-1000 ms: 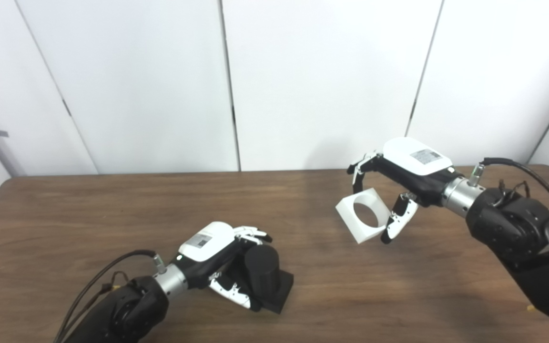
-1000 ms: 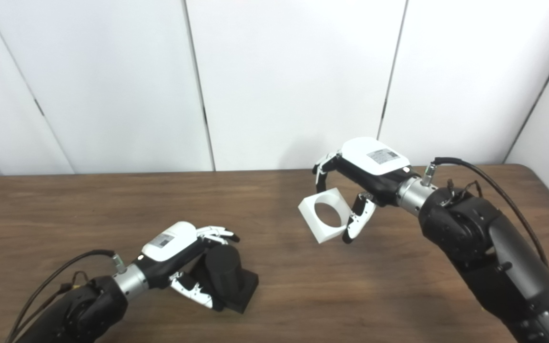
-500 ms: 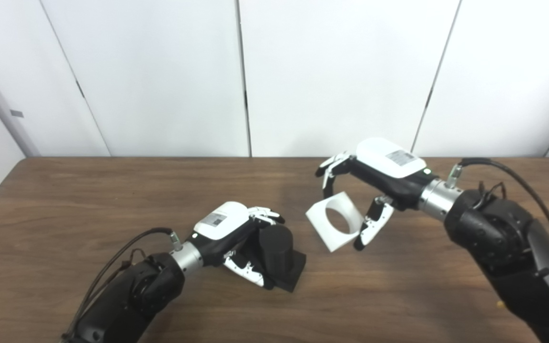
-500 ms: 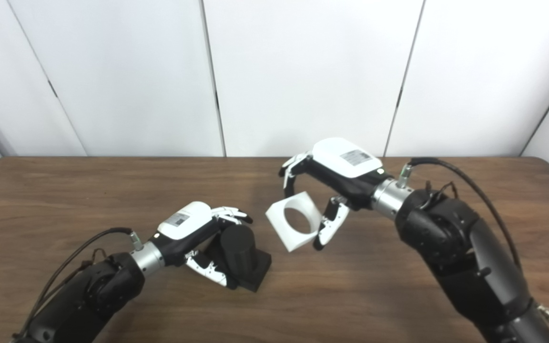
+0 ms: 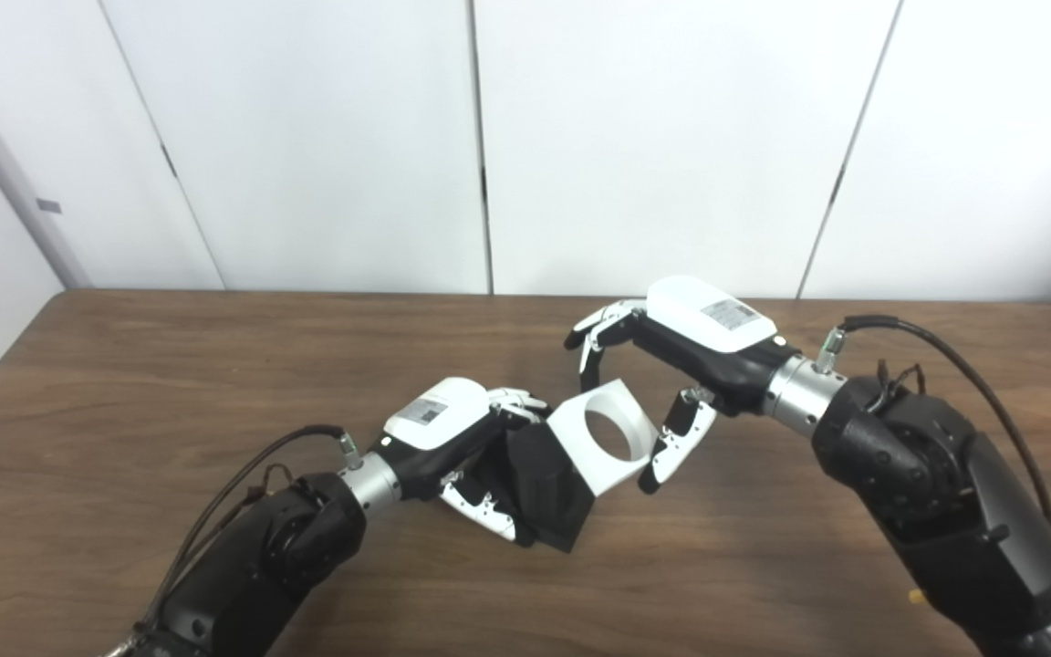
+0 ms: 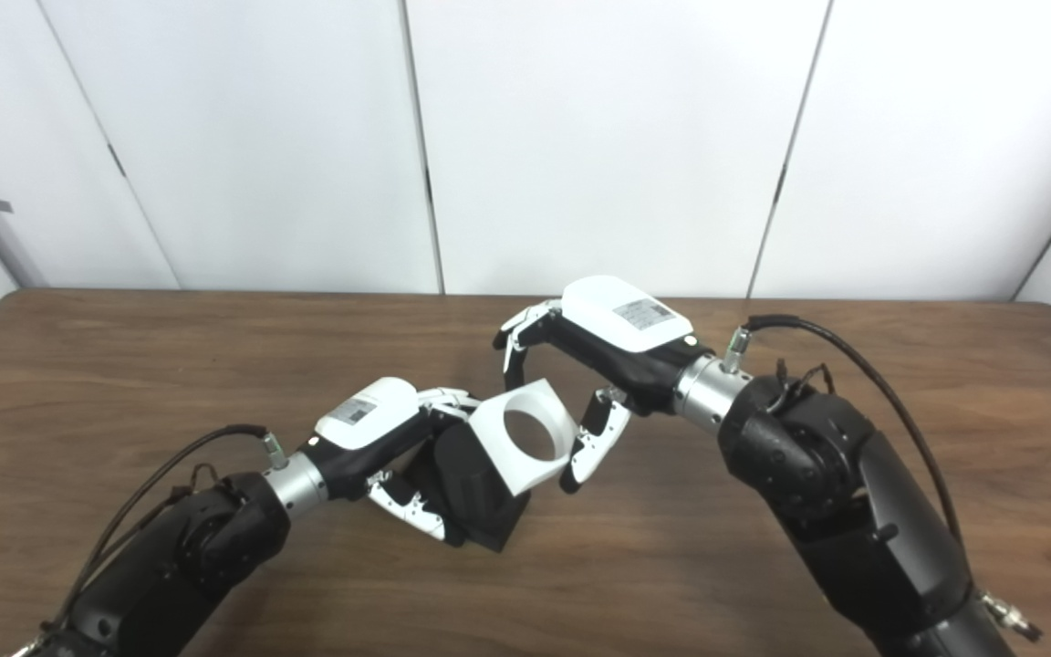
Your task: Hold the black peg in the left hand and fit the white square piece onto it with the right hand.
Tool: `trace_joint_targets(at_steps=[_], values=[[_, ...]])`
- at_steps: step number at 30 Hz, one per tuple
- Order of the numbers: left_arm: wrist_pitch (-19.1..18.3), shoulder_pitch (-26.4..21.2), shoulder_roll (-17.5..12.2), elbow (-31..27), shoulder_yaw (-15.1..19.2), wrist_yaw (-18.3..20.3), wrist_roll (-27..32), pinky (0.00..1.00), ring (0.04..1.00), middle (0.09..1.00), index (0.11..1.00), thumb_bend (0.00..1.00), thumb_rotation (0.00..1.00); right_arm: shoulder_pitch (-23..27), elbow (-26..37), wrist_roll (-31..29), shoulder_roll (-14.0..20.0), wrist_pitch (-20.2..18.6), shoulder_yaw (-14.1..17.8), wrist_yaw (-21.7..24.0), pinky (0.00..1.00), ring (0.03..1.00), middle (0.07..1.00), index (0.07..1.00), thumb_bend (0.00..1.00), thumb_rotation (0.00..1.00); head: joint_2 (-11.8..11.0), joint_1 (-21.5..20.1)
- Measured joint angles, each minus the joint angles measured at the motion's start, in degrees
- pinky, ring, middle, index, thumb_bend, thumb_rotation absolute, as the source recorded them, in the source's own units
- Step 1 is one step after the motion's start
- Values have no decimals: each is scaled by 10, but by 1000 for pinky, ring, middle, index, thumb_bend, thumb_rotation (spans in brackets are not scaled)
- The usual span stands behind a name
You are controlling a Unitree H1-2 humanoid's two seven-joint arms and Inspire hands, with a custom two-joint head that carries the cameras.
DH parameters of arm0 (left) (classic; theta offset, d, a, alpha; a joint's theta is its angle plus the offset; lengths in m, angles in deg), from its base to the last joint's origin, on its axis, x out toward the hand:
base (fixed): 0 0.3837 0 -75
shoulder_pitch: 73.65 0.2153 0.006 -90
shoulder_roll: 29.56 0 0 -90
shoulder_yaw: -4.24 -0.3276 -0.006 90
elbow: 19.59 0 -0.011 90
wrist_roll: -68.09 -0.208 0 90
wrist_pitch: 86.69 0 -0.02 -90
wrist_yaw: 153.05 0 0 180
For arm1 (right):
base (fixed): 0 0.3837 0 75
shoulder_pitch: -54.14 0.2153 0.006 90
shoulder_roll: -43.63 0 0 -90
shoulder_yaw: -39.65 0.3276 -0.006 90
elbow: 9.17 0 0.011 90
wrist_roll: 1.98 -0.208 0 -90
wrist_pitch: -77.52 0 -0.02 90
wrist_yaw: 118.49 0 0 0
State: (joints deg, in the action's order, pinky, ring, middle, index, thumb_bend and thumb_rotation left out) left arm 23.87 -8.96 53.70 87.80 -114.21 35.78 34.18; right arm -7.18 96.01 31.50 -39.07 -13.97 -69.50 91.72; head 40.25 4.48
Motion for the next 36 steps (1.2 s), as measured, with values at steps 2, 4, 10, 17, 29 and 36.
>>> trace_joint_targets(at_steps=[2, 4, 10, 17, 29, 36], values=[[-4, 0, 2, 0, 0, 0, -1, 742, 881, 847, 489, 523, 71, 0, -5, 0, -6, 0, -4, 0, 712, 808, 774, 480, 517, 137, 0, 3], [-8, -1, 3, 0, 0, 0, -1, 741, 882, 848, 489, 523, 71, 1, -17, 0, -12, 1, -6, 0, 708, 800, 772, 480, 517, 137, 0, 5], [-8, -2, 5, 0, 0, -1, -8, 734, 885, 848, 489, 523, 71, 0, -28, 0, -16, 2, -8, -2, 706, 796, 775, 479, 518, 136, 0, 7], [-12, -6, 5, 0, -3, -1, -11, 730, 882, 844, 489, 523, 71, 0, -38, 9, -21, 2, -8, -3, 713, 801, 776, 480, 517, 136, 2, 9], [-22, -6, 8, -3, -5, 0, -12, 739, 885, 849, 489, 523, 72, 4, -65, 10, -36, 3, -9, -13, 699, 790, 768, 479, 517, 136, 4, 11], [-23, -8, 8, -4, -7, 0, -15, 739, 878, 849, 489, 523, 71, 9, -76, 15, -45, 2, -13, -20, 703, 791, 768, 479, 517, 137, 4, 11]])
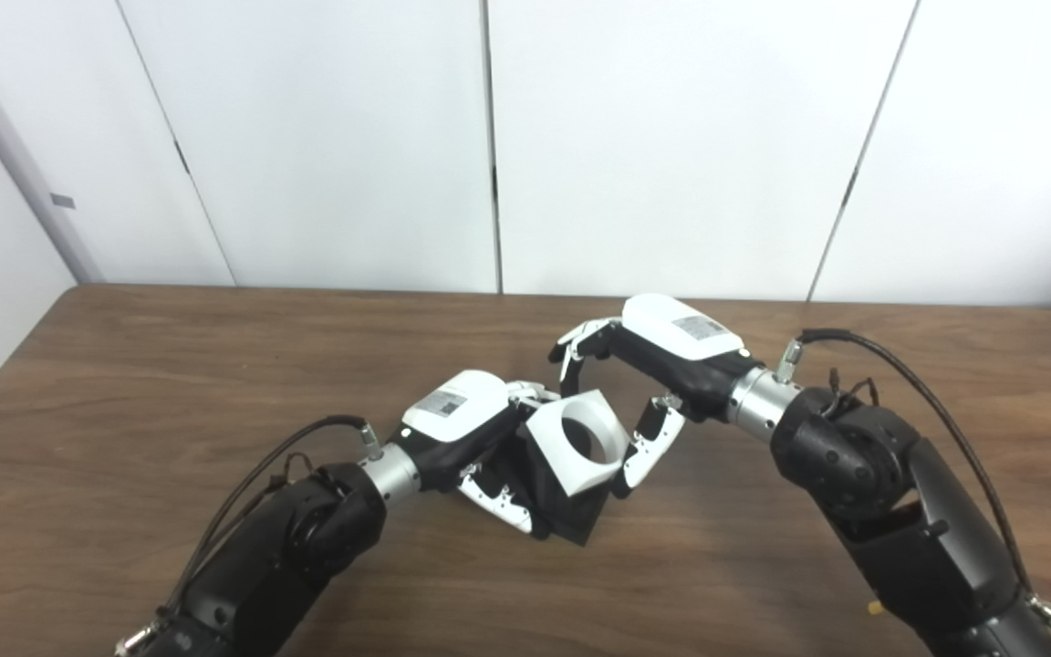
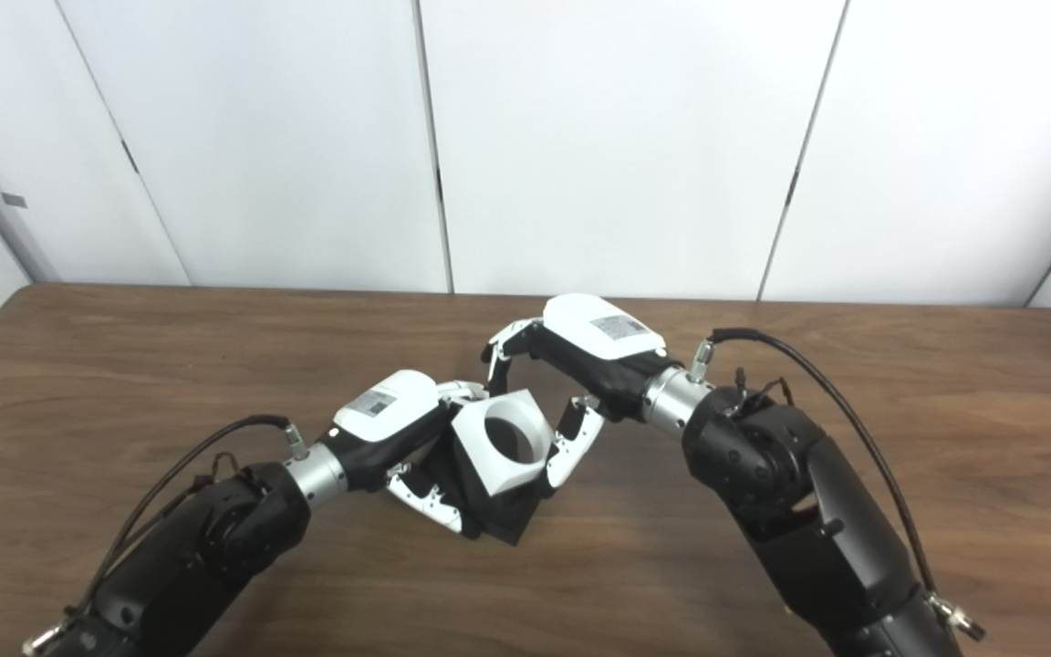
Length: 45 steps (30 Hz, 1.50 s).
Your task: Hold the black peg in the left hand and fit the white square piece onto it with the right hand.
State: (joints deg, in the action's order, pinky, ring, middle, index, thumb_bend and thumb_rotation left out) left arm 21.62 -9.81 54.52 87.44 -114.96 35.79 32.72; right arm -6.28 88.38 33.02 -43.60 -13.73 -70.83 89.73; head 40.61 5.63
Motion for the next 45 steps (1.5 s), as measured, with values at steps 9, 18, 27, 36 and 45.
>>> trace_joint_targets(at_steps=[9, 18, 27, 36, 45], values=[[-5, 2, 0, -5, 0, 3, 1, 747, 885, 853, 489, 523, 72, 1, -3, 4, -12, -1, -7, -3, 709, 786, 767, 479, 518, 137, 4, 3], [-17, 3, 1, -10, -1, 3, 2, 750, 890, 854, 489, 523, 70, 8, -21, 4, -18, 0, -15, -4, 694, 781, 759, 479, 518, 136, 7, 8], [-19, 4, 1, -10, -2, 3, 2, 744, 891, 851, 489, 523, 70, 14, -33, 3, -20, 8, -22, -7, 684, 770, 759, 480, 518, 135, 8, 9], [-19, 4, 0, -10, -2, 3, 2, 737, 879, 856, 489, 523, 71, 28, -62, 8, -19, 15, -38, -8, 702, 780, 757, 481, 519, 132, 11, 9], [-20, 5, 0, -10, -3, 3, 2, 723, 871, 853, 489, 523, 71, 38, -79, 18, -17, 10, -50, -12, 705, 774, 751, 484, 516, 131, 11, 9]])
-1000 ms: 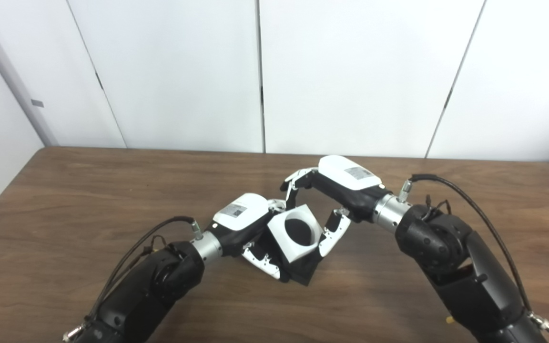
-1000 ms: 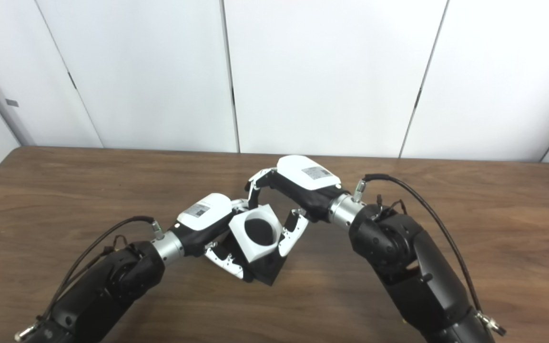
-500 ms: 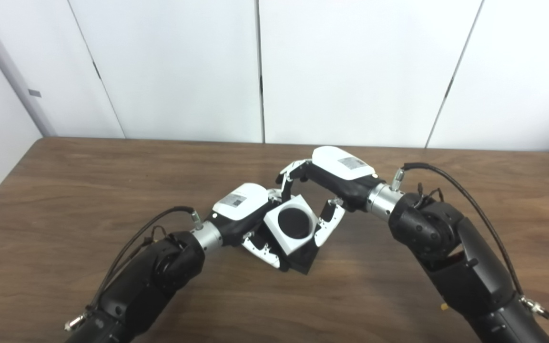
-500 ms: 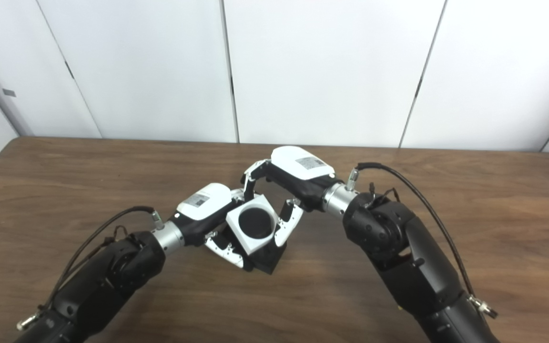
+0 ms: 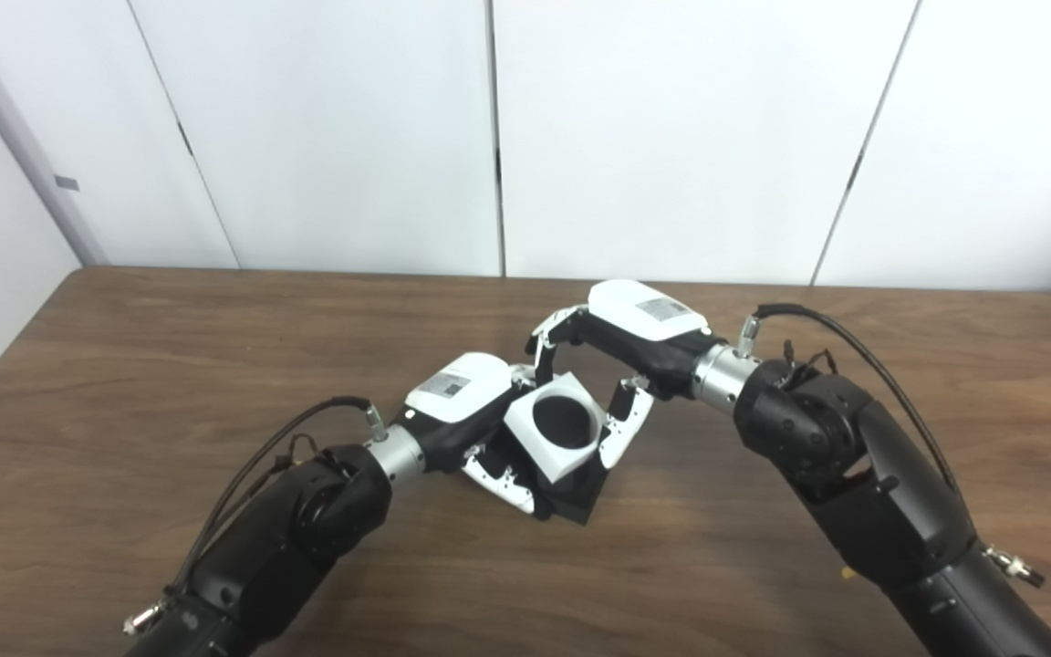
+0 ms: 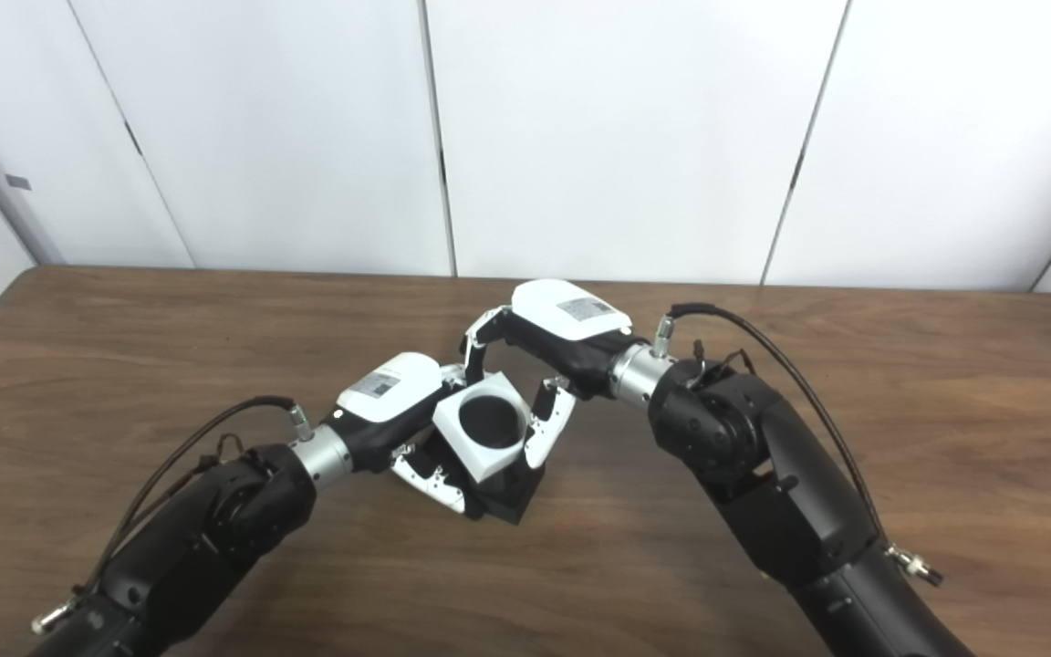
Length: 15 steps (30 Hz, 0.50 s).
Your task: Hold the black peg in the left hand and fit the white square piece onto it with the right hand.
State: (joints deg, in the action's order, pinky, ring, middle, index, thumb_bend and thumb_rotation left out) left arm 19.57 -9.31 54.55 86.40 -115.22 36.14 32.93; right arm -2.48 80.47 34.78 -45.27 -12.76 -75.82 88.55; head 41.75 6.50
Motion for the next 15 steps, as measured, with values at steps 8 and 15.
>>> trace_joint_targets(at_steps=[8, 15], values=[[-1, 0, -1, 0, -1, 0, 0, 714, 873, 863, 490, 522, 73, 0, 0, 3, 1, -12, -1, -2, 717, 788, 774, 495, 520, 152, 3, -3], [-1, -1, -1, 0, -1, 0, 0, 718, 875, 868, 490, 522, 74, -1, 2, 3, 3, -14, -1, -2, 727, 795, 786, 495, 521, 150, 4, -4]])
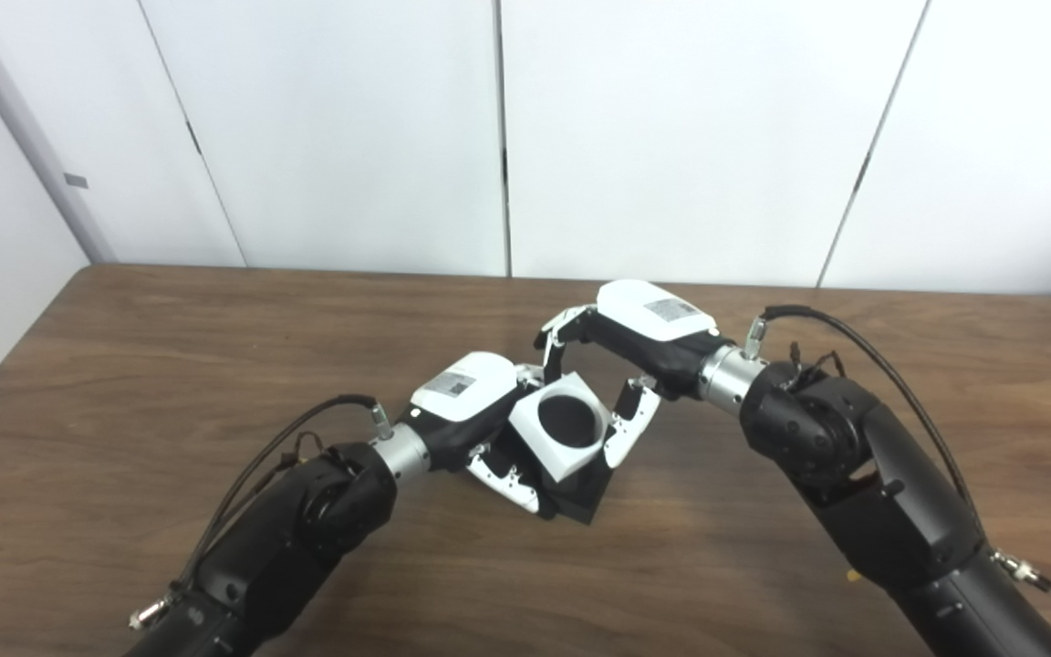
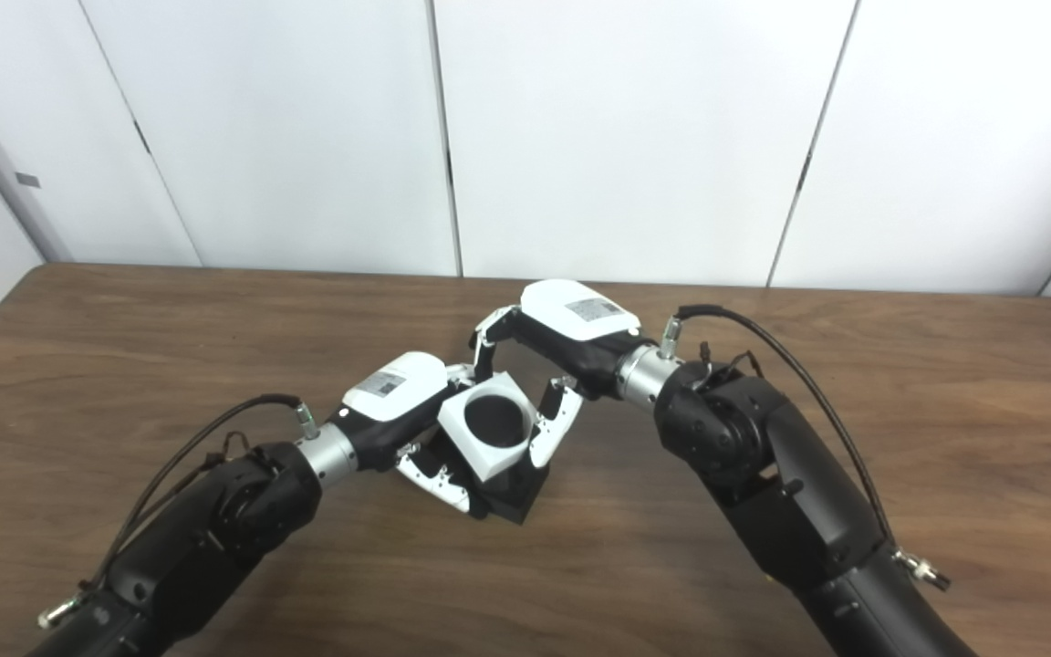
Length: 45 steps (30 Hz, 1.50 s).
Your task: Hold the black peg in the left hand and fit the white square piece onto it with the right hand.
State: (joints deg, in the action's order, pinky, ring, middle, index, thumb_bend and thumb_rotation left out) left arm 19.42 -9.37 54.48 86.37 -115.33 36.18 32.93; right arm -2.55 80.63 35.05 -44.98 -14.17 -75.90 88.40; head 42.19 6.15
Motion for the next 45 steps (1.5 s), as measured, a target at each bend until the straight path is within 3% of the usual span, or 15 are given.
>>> trace_joint_targets(at_steps=[27, 28, 30, 35, 45], values=[[-20, 7, 4, -4, 28, 29, 48, 779, 885, 866, 489, 522, 72, 0, 4, 0, 1, -9, -3, 0, 707, 791, 793, 494, 522, 146, 8, -3], [-21, 7, 4, -5, 30, 30, 49, 783, 885, 865, 522, 756, 115, 0, 5, 0, 1, -9, -3, 0, 709, 792, 792, 494, 522, 146, 8, -3], [-24, 9, 6, -6, 35, 34, 55, 788, 887, 865, 554, 961, 153, 0, 5, 0, 2, -10, -3, 0, 714, 794, 792, 494, 522, 146, 8, -4], [-46, 14, 14, -17, 48, 46, 74, 790, 887, 860, 582, 1000, 160, 1, 5, 1, 2, -20, -5, 0, 719, 797, 793, 494, 522, 146, 8, -4], [-45, 17, 16, -9, 56, 48, 105, 807, 884, 858, 548, 1000, 176, 2, 5, 1, 2, -21, -6, 0, 710, 794, 798, 495, 522, 146, 11, -5]])
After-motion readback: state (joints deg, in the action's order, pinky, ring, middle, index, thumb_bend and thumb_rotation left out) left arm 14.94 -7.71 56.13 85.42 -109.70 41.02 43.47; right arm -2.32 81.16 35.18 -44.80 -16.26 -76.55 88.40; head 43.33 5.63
